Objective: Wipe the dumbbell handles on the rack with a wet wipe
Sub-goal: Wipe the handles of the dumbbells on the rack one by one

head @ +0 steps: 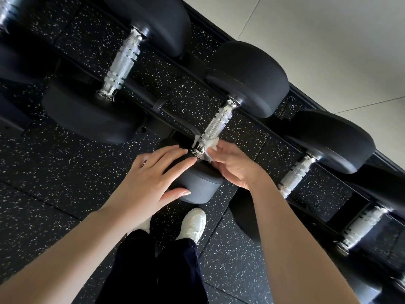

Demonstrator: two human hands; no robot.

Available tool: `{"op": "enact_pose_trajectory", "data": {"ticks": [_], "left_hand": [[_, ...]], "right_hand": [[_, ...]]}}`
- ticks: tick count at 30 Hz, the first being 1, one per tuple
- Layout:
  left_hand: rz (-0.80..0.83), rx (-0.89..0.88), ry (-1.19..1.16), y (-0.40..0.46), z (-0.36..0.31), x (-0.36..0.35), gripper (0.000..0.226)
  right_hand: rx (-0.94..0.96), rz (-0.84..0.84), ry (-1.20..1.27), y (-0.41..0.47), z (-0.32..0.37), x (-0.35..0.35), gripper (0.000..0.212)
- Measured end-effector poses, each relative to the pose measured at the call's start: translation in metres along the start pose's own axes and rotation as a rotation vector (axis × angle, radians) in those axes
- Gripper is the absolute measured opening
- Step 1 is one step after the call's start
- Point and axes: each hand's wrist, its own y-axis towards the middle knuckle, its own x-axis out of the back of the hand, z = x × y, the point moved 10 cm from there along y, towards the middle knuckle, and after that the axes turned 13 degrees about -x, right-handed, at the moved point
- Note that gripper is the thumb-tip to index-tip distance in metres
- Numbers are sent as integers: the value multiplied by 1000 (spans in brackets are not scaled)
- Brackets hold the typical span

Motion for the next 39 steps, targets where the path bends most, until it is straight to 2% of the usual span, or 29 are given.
{"op": "enact_pose_trajectory", "data": {"ticks": [4,9,14,16,19,22,26,29,33,39], "left_hand": [[3,12,-8,-1,1,-2,58],[23,34,-36,-1,3,-6,58],[-5,42,-49,-2,4,-5,58],[-14,43,-44,-3,4,-5,58],[-51,43,-58,-4,4,-3,58],[-82,60,-84,-4,4,-1,61],[-104,65,-93,-4,5,0,61],[-112,65,-101,-5,5,0,60],[-127,69,-110,-6,5,1,60],[-142,68,-109,-6,5,2,61]], "right_hand": [[84,-227,-177,-9,-1,7,28],[169,-653,-505,-36,3,18,25],[446,-861,-655,-69,31,-2,8],[528,-931,-673,-73,42,-5,11],[617,-928,-764,-67,58,-19,13],[637,-909,-987,-53,63,-36,12],[653,-852,-1123,-50,66,-46,24],[658,-824,-1187,-50,65,-48,14],[587,-813,-1166,-46,61,-44,6],[381,-784,-1105,-38,55,-35,11]]}}
